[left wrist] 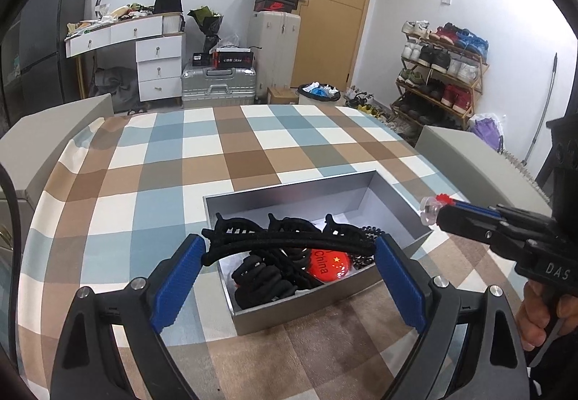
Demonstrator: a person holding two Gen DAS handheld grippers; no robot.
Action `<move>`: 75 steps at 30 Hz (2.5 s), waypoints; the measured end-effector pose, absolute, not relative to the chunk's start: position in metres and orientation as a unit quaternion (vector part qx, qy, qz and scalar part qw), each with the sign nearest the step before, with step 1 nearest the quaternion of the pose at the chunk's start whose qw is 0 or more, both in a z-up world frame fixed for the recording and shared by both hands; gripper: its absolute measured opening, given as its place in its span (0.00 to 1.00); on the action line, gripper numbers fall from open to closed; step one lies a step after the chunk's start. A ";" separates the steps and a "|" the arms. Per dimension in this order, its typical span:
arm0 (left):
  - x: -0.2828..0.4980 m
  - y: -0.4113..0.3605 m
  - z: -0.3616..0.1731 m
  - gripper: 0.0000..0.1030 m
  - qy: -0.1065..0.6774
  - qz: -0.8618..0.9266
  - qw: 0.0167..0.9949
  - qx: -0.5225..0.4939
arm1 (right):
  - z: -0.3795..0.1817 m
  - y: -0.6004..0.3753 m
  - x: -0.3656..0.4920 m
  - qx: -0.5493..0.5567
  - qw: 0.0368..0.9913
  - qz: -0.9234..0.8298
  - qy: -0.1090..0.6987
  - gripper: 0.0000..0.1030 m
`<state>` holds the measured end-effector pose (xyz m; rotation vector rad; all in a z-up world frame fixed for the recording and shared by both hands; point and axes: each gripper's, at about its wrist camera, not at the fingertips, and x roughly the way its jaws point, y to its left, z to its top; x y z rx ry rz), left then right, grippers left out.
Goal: Organize jewelry
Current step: 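Lower the ornament and comb clip into the grey box and open both grippers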
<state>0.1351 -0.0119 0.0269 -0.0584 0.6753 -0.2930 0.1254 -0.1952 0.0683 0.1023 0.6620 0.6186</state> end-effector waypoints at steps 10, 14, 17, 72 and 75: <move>0.146 -0.020 0.023 0.89 0.340 -0.131 0.931 -0.017 | 0.063 -0.194 0.138 0.060 0.901 0.279 0.326 0.14; 0.149 -0.024 0.023 0.89 0.339 -0.131 0.931 -0.009 | 0.062 -0.195 0.143 0.064 0.901 0.274 0.331 0.14; 0.152 -0.028 0.022 0.89 0.340 -0.135 0.931 -0.007 | 0.062 -0.196 0.146 0.066 0.902 0.270 0.332 0.14; 0.153 -0.037 0.020 0.89 0.350 -0.143 0.926 -0.016 | 0.054 -0.196 0.152 0.073 0.898 0.256 0.350 0.59; 0.152 -0.032 0.023 0.97 0.351 -0.138 0.926 -0.026 | 0.055 -0.198 0.150 0.074 0.899 0.257 0.348 0.73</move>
